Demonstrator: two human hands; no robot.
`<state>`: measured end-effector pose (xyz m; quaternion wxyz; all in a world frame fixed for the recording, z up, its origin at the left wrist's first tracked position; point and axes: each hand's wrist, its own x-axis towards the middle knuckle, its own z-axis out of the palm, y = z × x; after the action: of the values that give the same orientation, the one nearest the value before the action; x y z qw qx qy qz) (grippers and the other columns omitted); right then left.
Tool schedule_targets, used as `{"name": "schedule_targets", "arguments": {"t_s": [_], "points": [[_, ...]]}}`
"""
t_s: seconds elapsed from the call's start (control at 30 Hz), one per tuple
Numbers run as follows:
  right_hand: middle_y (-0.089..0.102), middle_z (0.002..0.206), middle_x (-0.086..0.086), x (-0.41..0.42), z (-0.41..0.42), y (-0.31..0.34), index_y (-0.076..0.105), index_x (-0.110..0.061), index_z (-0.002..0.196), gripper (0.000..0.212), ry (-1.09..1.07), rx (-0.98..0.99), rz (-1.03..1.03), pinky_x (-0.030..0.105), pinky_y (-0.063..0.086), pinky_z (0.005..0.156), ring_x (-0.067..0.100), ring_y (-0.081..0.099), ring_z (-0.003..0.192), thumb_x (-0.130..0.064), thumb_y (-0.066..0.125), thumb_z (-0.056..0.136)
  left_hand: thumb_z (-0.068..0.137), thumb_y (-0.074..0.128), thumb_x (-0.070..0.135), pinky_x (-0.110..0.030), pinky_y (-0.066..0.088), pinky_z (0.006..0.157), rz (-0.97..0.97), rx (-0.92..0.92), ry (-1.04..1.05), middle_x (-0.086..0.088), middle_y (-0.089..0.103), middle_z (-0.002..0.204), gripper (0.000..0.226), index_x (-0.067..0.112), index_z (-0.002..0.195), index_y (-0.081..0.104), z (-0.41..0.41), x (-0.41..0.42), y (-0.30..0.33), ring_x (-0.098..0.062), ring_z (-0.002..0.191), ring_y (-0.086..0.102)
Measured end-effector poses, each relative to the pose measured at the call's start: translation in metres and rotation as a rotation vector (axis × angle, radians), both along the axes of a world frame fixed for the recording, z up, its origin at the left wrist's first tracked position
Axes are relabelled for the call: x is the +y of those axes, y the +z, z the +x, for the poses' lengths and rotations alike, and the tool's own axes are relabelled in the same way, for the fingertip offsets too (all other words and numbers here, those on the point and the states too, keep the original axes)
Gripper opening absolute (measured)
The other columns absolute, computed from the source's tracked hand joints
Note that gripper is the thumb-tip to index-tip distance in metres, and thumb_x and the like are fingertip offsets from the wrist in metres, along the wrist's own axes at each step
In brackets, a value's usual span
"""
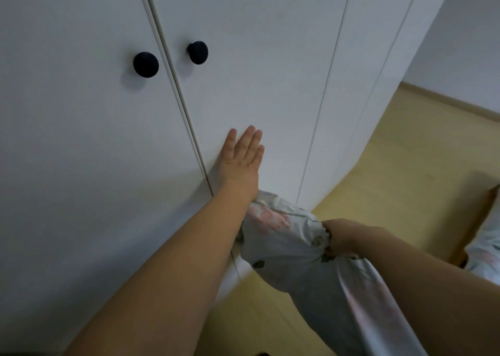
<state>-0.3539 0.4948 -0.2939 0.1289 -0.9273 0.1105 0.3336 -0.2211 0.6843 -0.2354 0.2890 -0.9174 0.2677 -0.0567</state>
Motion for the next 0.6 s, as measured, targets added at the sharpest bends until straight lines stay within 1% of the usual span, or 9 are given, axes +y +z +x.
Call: {"name": "schedule_targets", "arguments": {"t_s": [0.07,0.17,0.23,0.27,0.33,0.43,0.5,0.57,0.6], "points": [[0.060,0.128,0.007,-0.004,-0.003,0.004,0.053,-0.022,0.131,0.054,0.005,-0.009,0.001,0.035,0.052,0.092,0.028,0.058,0.114,-0.023,0.069,0.079,0.077,0.053,0.060,-0.064,-0.030,0.100,-0.052,0.209,-0.013,-0.016,-0.027,0.155,0.105,0.019,0.153,-0.008,-0.006,-0.013,0.000,-0.038,0.138,-0.033],[0.058,0.132,0.005,-0.017,-0.012,0.010,0.050,-0.023,0.135,0.060,0.003,-0.036,0.001,0.034,0.047,0.098,0.027,0.054,0.119,-0.025,0.071,0.078,0.064,0.071,0.060,-0.058,-0.019,0.111,-0.147,0.672,-0.015,-0.009,-0.006,0.162,0.120,0.027,0.153,-0.003,-0.019,-0.042,-0.002,-0.031,0.145,-0.018],[0.056,0.134,0.006,-0.027,-0.018,0.014,0.047,-0.022,0.136,0.063,-0.008,-0.057,-0.005,0.033,0.043,0.099,0.027,0.052,0.122,-0.026,0.071,0.079,0.056,0.077,0.063,-0.057,-0.004,0.116,-0.195,0.867,0.016,-0.004,0.013,0.161,0.125,0.036,0.151,0.000,-0.030,-0.063,-0.005,-0.033,0.147,-0.004],[0.056,0.134,0.007,-0.032,-0.021,0.016,0.047,-0.022,0.136,0.063,-0.021,-0.075,-0.007,0.032,0.042,0.098,0.027,0.052,0.122,-0.026,0.071,0.079,0.053,0.079,0.064,-0.057,0.007,0.116,-0.194,0.918,0.025,-0.002,0.019,0.160,0.127,0.040,0.150,0.001,-0.037,-0.074,-0.006,-0.034,0.147,0.002],[0.056,0.131,0.008,-0.047,-0.031,0.020,0.048,-0.019,0.131,0.060,-0.066,-0.096,-0.020,0.032,0.043,0.095,0.028,0.053,0.120,-0.027,0.073,0.077,0.052,0.083,0.059,-0.052,0.027,0.112,-0.184,0.968,-0.009,0.002,0.026,0.158,0.126,0.040,0.150,0.006,-0.051,-0.100,-0.009,-0.033,0.144,0.021],[0.058,0.125,0.011,-0.077,-0.052,0.016,0.050,-0.015,0.121,0.053,-0.164,-0.171,-0.026,0.031,0.043,0.088,0.029,0.055,0.115,-0.028,0.073,0.076,0.057,0.086,0.049,-0.045,0.042,0.102,-0.129,0.930,-0.094,-0.001,0.040,0.149,0.115,0.028,0.149,0.020,-0.075,-0.140,-0.017,-0.028,0.130,0.045],[0.059,0.122,0.011,-0.086,-0.062,0.010,0.051,-0.015,0.117,0.047,-0.219,-0.211,-0.034,0.030,0.041,0.083,0.029,0.056,0.111,-0.029,0.071,0.076,0.059,0.083,0.049,-0.041,0.048,0.092,-0.125,0.849,-0.179,-0.003,0.055,0.132,0.092,0.025,0.137,0.039,-0.081,-0.153,-0.025,-0.026,0.115,0.056],[0.060,0.118,0.010,-0.110,-0.085,0.009,0.052,-0.015,0.113,0.043,-0.327,-0.246,-0.017,0.030,0.041,0.080,0.029,0.057,0.109,-0.030,0.069,0.076,0.064,0.077,0.047,-0.034,0.050,0.076,-0.108,0.792,-0.275,-0.003,0.066,0.111,0.058,0.025,0.115,0.060,-0.093,-0.185,-0.030,-0.023,0.095,0.062],[0.060,0.117,0.010,-0.112,-0.087,0.007,0.053,-0.016,0.111,0.041,-0.355,-0.258,-0.013,0.030,0.041,0.079,0.029,0.057,0.107,-0.030,0.068,0.076,0.068,0.075,0.044,-0.032,0.048,0.070,-0.124,0.823,-0.302,-0.004,0.068,0.105,0.045,0.023,0.107,0.065,-0.095,-0.187,-0.030,-0.023,0.088,0.063]]}}
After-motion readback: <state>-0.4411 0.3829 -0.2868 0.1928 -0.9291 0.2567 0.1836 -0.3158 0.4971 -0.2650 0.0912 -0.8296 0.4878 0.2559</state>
